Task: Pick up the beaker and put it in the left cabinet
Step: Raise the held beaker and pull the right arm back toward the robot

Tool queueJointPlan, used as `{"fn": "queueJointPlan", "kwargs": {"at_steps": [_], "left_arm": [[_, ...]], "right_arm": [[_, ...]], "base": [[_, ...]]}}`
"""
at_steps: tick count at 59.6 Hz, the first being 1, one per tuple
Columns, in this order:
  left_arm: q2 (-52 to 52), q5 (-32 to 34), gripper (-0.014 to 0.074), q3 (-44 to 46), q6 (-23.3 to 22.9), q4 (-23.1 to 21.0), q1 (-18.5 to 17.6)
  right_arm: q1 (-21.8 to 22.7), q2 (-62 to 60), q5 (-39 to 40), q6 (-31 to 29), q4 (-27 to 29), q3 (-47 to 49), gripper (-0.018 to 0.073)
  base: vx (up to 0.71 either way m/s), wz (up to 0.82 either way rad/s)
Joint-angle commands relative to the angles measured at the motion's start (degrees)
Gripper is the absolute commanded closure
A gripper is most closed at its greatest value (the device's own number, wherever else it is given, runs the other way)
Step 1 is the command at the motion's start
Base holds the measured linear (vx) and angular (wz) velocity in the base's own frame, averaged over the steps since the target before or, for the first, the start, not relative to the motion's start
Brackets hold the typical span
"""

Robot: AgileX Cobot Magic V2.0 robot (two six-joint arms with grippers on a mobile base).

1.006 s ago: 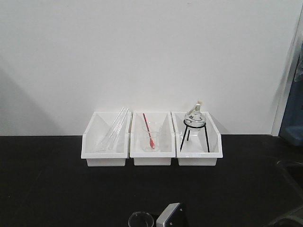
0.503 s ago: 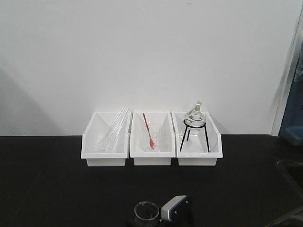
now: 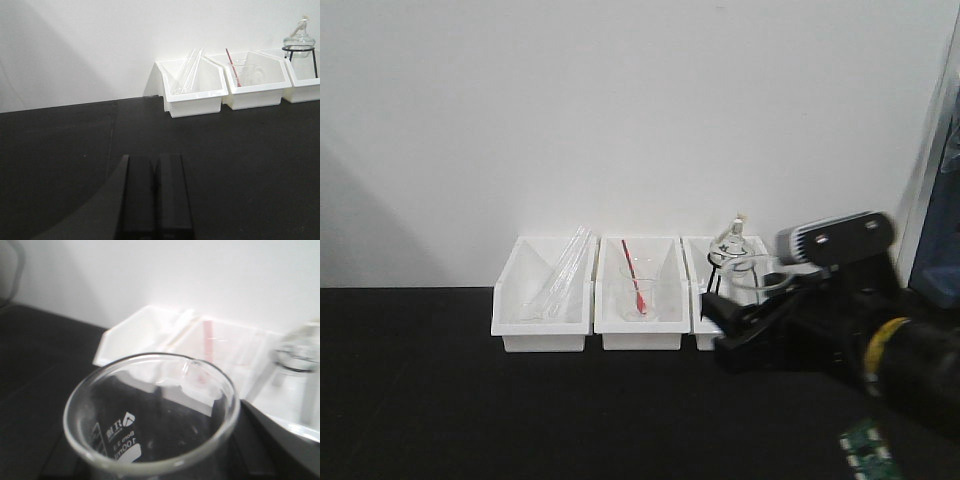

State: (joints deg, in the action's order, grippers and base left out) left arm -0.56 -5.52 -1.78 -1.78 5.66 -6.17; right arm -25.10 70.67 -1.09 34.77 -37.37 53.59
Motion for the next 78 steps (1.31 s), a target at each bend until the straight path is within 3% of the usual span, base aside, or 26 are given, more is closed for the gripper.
{"fn": "queueJointPlan", "kwargs": {"at_steps": [1, 26, 36, 78], "left_arm": [[-1.08, 5.08, 0.0604, -0.84, -0.17, -0.16, -0.35], [-1.08, 5.08, 0.0604, -0.84, -0.17, -0.16, -0.35], [-1.08, 5.08, 0.0604, -0.84, -0.17, -0.16, -0.35], [-1.08, 5.08, 0.0604, -0.84, -0.17, -0.16, -0.35]], "right_arm": [[0.33, -9.42, -7.62, 0.40, -0.40, 1.10, 0.0565], [0.33, -39.66, -18.03, -0.40, 1.55, -14.91, 0.0565], [0.33, -41.14, -22.19, -0.58, 1.33, -15.04, 0.0565], [0.33, -41.08, -22.12, -0.57, 1.20, -15.04, 0.0565]], "base": [[0.00, 0.00], [0.00, 0.00], [0.00, 0.00], [0.00, 0.00]]}}
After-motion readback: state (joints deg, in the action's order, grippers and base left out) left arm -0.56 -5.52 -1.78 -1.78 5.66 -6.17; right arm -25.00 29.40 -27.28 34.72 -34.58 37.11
